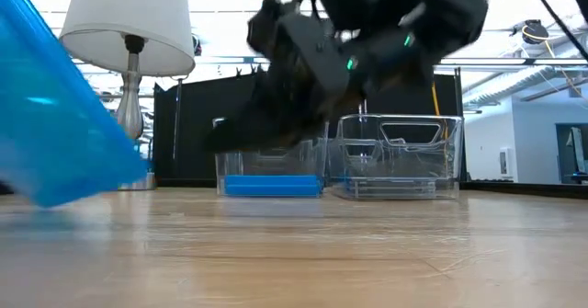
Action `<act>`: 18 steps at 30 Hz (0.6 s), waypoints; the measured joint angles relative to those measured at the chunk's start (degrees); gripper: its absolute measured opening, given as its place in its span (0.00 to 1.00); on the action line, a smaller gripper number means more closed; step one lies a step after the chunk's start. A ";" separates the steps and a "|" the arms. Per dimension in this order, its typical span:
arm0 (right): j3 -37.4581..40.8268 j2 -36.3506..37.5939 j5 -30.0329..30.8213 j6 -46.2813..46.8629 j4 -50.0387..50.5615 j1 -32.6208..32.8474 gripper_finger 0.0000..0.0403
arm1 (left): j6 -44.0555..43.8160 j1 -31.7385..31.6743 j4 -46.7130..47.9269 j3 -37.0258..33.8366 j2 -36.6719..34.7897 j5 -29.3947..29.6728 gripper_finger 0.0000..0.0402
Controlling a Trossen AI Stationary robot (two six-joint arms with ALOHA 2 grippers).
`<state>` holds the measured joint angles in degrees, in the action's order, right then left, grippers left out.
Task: Pick & place jewel cases by type
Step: Stack the blue CD case on top of the blue CD cases in the left transparent bin
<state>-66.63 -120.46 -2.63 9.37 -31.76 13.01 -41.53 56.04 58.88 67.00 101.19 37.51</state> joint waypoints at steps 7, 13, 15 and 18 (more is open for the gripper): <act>0.04 6.37 12.50 -3.53 1.35 6.02 0.00 | -5.19 5.67 12.01 10.32 0.02 8.10 0.05; 0.01 10.53 20.87 -0.99 -4.06 11.42 0.00 | 4.90 8.34 15.53 14.58 3.07 23.83 0.03; 0.00 12.63 25.80 -3.56 -4.02 13.77 0.00 | 9.38 8.42 18.53 16.59 5.40 28.59 0.03; 0.00 16.33 35.34 -8.09 -2.91 17.62 0.00 | 12.29 7.15 23.48 19.53 8.52 35.52 0.03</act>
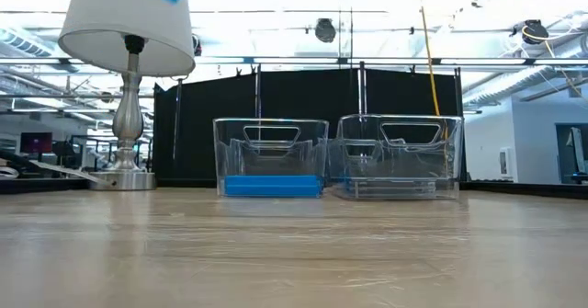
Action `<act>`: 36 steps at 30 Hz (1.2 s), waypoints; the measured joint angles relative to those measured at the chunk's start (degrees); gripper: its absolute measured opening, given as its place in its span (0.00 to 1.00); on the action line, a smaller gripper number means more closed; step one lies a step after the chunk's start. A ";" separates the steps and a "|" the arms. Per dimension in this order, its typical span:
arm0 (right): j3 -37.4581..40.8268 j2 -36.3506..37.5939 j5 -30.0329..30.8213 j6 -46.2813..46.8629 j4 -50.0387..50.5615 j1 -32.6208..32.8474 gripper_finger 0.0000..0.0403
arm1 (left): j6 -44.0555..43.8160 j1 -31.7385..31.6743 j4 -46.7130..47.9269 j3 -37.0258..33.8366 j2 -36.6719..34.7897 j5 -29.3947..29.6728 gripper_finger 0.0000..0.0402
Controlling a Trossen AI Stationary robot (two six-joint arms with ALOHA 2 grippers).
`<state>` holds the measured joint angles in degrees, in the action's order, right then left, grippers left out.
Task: Pick & place jewel cases by type
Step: Stack the blue CD case on top of the blue CD cases in the left transparent bin
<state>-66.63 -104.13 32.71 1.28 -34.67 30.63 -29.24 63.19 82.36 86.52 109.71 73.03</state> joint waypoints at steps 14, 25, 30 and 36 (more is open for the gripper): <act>3.72 14.57 22.82 0.06 6.58 8.09 0.00 | 3.38 -17.09 4.53 0.68 3.27 17.03 0.04; 16.68 24.46 23.55 17.48 5.92 1.39 0.28 | 8.33 -33.89 4.49 0.68 3.09 17.02 0.03; 25.22 30.23 14.43 30.59 0.48 -6.33 0.43 | 11.64 -37.78 4.40 0.68 3.07 17.01 0.03; 32.04 32.42 -5.17 40.52 -10.05 -17.02 0.47 | 13.71 -39.41 4.37 1.00 3.07 17.00 0.03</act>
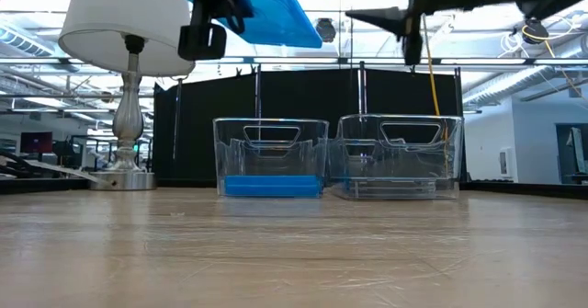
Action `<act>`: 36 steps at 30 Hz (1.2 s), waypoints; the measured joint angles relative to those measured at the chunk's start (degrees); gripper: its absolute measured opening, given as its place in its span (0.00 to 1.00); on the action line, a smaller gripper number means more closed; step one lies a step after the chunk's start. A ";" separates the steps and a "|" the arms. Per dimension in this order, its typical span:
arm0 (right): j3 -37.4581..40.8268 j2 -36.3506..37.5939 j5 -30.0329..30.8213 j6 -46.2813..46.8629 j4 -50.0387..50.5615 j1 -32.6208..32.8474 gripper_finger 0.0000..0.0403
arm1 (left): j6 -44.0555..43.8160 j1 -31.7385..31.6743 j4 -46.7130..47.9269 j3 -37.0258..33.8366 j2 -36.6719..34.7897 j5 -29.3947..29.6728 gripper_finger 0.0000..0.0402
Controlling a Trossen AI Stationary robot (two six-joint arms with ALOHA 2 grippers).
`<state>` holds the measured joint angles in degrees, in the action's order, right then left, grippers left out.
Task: Pick & place jewel cases by type
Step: Stack the blue CD case on top of the blue CD cases in the left transparent bin
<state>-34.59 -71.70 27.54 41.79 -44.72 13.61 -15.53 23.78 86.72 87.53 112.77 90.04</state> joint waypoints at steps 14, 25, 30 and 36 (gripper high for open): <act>1.60 -2.27 -21.27 9.49 -4.89 -13.15 0.43 | 16.59 1.94 -10.46 5.37 -0.02 0.00 0.03; 1.60 -2.29 -23.67 6.65 -10.97 -16.02 0.42 | 38.37 1.34 -30.95 7.58 -0.13 0.77 0.03; 1.60 -2.29 -27.08 5.38 -12.03 -17.32 0.40 | 41.00 1.26 -34.60 7.58 -0.13 0.68 0.03; 1.60 -2.29 -27.87 1.76 -12.35 -17.44 0.29 | 40.76 1.28 -35.29 7.58 -0.13 0.55 0.03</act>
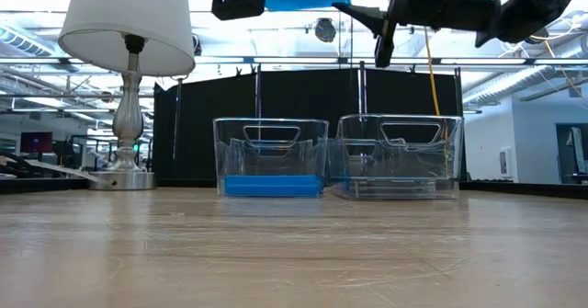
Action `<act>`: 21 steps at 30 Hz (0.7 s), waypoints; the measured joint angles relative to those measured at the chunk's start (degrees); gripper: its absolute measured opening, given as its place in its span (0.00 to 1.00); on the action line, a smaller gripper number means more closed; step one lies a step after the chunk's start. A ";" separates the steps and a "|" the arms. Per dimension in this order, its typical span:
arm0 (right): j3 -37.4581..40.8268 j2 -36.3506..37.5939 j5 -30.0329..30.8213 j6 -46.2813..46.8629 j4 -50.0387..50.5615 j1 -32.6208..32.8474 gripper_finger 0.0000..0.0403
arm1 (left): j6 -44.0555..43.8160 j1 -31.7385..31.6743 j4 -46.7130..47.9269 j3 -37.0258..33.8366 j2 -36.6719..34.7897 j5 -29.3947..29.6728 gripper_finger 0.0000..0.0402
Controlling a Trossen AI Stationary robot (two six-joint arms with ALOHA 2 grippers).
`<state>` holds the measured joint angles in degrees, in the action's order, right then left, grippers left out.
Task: Pick & place jewel cases by type
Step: Stack the blue CD case on top of the blue CD cases in the left transparent bin
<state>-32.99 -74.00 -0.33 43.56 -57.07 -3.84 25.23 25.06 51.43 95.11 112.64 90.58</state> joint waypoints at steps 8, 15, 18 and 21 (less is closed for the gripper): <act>-0.11 0.11 0.01 -3.14 -0.51 0.02 0.12 | 2.52 0.53 -1.69 -0.09 0.02 -0.67 0.22; -0.15 0.11 -0.43 -5.72 -0.03 0.04 0.11 | 3.10 2.64 -0.55 -0.09 -0.45 -1.86 0.49; -0.17 0.50 -0.88 -7.58 0.32 -0.39 0.11 | 2.33 4.29 1.10 -0.09 -1.45 -1.83 0.58; -0.17 1.59 -2.96 -10.35 1.08 -1.25 0.11 | -2.74 6.93 5.80 -0.09 -3.61 -1.55 0.66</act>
<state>-33.17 -72.41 -3.29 33.21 -55.99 -5.09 22.49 31.99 57.22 95.02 109.03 89.04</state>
